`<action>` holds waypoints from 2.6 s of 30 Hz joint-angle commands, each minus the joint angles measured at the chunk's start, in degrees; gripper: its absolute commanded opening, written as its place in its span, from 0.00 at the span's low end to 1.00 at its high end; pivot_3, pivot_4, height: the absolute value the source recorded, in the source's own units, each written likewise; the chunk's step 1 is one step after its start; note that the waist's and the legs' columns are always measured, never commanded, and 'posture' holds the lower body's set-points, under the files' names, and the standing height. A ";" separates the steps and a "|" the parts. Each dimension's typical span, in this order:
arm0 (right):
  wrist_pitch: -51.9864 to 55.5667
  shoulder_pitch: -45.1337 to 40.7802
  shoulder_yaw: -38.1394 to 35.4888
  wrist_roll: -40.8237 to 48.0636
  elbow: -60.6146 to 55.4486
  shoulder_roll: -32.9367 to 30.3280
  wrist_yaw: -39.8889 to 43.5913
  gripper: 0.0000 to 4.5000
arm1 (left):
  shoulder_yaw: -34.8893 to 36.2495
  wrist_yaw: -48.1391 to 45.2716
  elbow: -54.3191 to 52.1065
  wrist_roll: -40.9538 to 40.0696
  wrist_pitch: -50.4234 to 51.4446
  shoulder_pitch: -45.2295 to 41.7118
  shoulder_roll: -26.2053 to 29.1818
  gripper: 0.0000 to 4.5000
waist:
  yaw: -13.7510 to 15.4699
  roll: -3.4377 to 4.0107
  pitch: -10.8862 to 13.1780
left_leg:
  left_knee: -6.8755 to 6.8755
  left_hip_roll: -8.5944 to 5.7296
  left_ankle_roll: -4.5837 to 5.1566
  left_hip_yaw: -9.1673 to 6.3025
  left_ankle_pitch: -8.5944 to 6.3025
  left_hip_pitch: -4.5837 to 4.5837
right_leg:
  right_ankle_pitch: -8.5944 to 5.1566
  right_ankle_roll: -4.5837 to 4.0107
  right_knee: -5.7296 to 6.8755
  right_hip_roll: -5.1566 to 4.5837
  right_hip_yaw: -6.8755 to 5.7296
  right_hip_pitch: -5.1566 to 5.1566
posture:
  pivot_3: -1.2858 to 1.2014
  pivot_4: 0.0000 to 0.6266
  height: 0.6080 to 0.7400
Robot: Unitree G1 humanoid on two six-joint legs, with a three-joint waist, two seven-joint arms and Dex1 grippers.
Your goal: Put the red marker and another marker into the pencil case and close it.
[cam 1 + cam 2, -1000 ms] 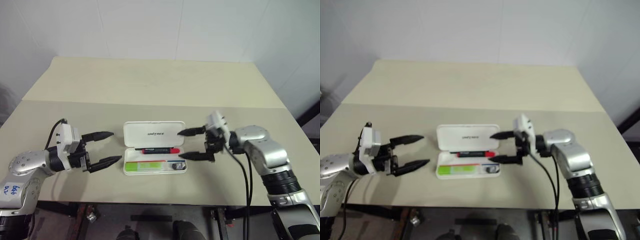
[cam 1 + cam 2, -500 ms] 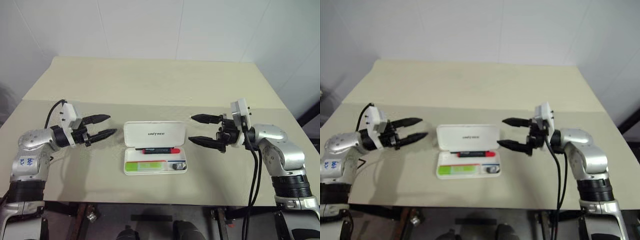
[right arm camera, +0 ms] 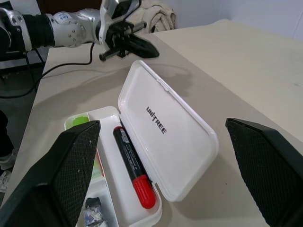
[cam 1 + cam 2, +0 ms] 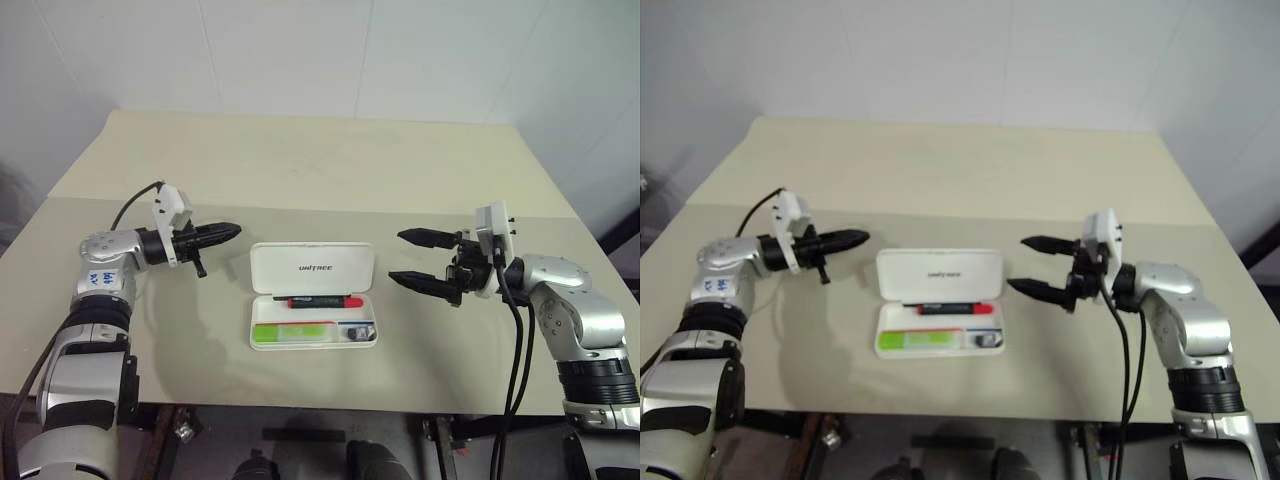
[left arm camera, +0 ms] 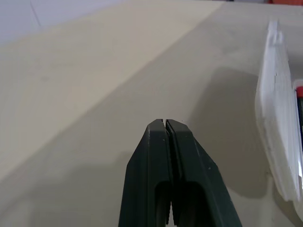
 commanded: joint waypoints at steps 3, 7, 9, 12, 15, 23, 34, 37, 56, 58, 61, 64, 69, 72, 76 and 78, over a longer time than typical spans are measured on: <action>0.38 2.07 -3.73 3.31 -1.41 -6.31 6.58 1.00 | -0.72 -0.75 8.90 3.06 1.50 -7.18 -1.91 0.01 | 0.92 0.00 0.02 | 0.02 0.00 0.04 0.01 -0.03 -0.06 | 0.00 0.04 -0.07 0.00 -0.02 -0.04 | 0.52 0.24 1.00; 2.68 2.39 -4.53 6.07 -3.74 -8.05 8.09 1.00 | 0.58 -6.02 11.69 1.95 5.10 -10.55 -4.10 0.01 | 1.05 0.00 0.03 | 0.04 0.00 0.06 0.01 -0.03 -0.08 | 0.01 0.06 -0.03 0.01 -0.02 -0.06 | 0.52 0.24 1.00; 3.16 2.96 -4.50 6.65 -5.01 -8.38 8.21 1.00 | 1.06 -9.10 11.90 1.47 6.35 -11.38 -5.05 0.01 | 1.02 0.00 0.03 | 0.05 0.00 0.05 0.00 -0.03 -0.09 | 0.01 0.06 -0.03 0.02 -0.02 -0.08 | 0.52 0.24 1.00; 3.62 3.05 -4.50 7.00 -6.34 -7.91 6.63 1.00 | 1.09 -13.68 11.43 1.75 7.19 -11.68 -6.10 0.01 | 0.99 0.00 0.03 | 0.05 0.01 0.05 -0.01 -0.03 -0.10 | 0.01 0.06 -0.01 0.03 -0.02 -0.08 | 0.52 0.24 1.00; 3.94 3.50 -4.97 7.53 -7.73 -7.53 5.26 1.00 | -1.13 -20.83 8.47 1.79 9.41 -10.97 -6.08 0.01 | 0.99 0.00 0.03 | 0.06 0.01 0.04 -0.02 -0.03 -0.10 | 0.01 0.06 0.01 0.03 -0.02 -0.10 | 0.52 0.24 1.00; 3.31 3.65 -4.82 7.32 -7.30 -7.65 4.14 1.00 | -19.78 -22.88 -13.69 -11.06 17.88 -3.07 1.36 0.01 | 0.94 0.01 0.04 | 0.17 0.02 -0.02 -0.10 0.01 -0.48 | 0.03 0.10 0.12 0.00 0.02 -0.42 | 0.52 0.24 1.00; 2.04 1.34 -2.91 5.91 -5.29 -6.62 4.45 1.00 | -33.01 -22.88 -30.51 -11.27 12.12 2.13 6.57 0.01 | 1.12 0.04 0.06 | 0.85 0.02 0.10 -0.03 -0.05 -0.73 | 0.03 0.10 0.37 -0.01 0.03 -0.69 | 0.52 0.24 1.00; 1.80 1.30 -2.69 5.70 -5.12 -6.54 4.62 1.00 | -35.03 -22.88 -29.43 -6.67 7.97 2.76 6.05 0.01 | 1.10 0.04 0.05 | 0.90 0.01 0.11 -0.03 -0.06 -0.73 | 0.04 0.12 0.39 -0.01 0.06 -0.68 | 0.52 0.24 1.00; -2.02 -2.49 -0.02 2.21 0.04 -3.54 5.52 1.00 | -28.28 -15.88 -16.35 3.98 -9.41 2.16 -0.48 0.01 | 0.87 0.05 0.03 | 0.92 0.01 0.25 0.00 -0.06 0.45 | 0.02 -0.18 0.30 -0.03 0.17 0.52 | 0.52 0.24 1.00; -2.19 -2.66 0.12 1.94 0.31 -3.27 5.56 1.00 | -22.25 -13.13 -21.87 -1.86 -3.02 5.03 -1.19 0.01 | 0.89 0.06 0.04 | 0.89 0.01 0.26 -0.01 -0.06 0.41 | 0.17 0.10 0.33 -0.03 0.16 0.46 | 0.52 0.24 1.00; -2.51 -3.05 0.36 1.35 1.18 -3.23 5.79 1.00 | -17.64 -11.35 -29.36 -4.64 3.33 9.54 -0.23 0.01 | 0.91 0.06 0.05 | 0.86 0.05 0.28 0.00 -0.08 0.00 | 0.19 0.14 0.40 -0.03 0.11 0.01 | 0.52 0.24 1.00; -2.51 -3.58 0.61 0.99 2.07 -3.47 6.55 1.00 | -12.47 -7.76 -37.25 -7.43 7.61 14.53 0.81 0.01 | 0.94 0.07 0.05 | 0.88 0.12 0.26 -0.07 -0.07 -0.46 | 0.20 0.17 0.50 -0.01 0.01 -0.33 | 0.52 0.24 1.00; -2.85 -4.90 1.20 -0.01 4.34 -4.05 7.93 1.00 | -4.48 -1.55 -47.49 -12.58 17.71 20.38 2.30 0.10 | 0.95 0.08 0.06 | 0.89 0.13 0.14 0.10 -0.01 -0.74 | 0.20 0.17 0.46 -0.07 -0.03 -0.66 | 0.52 0.24 1.00; -3.35 -6.36 1.42 -0.78 6.13 -3.90 8.42 1.00 | -0.02 -0.23 -51.97 -16.67 23.37 23.59 3.72 0.29 | 0.91 0.09 0.07 | 0.91 0.09 0.28 0.14 -0.08 -0.73 | 0.21 0.19 0.47 -0.10 -0.01 -0.65 | 0.52 0.24 1.00; -4.49 -8.59 2.09 -1.85 8.99 -3.42 9.46 1.00 | 2.75 -1.07 -56.53 -18.97 26.85 27.83 6.25 0.59 | 0.87 0.12 0.09 | 0.91 0.08 0.27 0.16 -0.08 -0.66 | 0.20 0.18 0.37 -0.08 -0.01 -0.66 | 0.52 0.24 1.00; -5.25 -9.81 2.39 -2.40 10.86 -3.15 10.22 1.00 | 3.37 -1.41 -57.44 -19.12 26.72 28.33 6.65 0.75 | 0.87 0.14 0.10 | 0.91 0.09 0.24 0.16 -0.06 -0.64 | 0.20 0.17 0.38 -0.07 -0.01 -0.65 | 0.52 0.24 1.00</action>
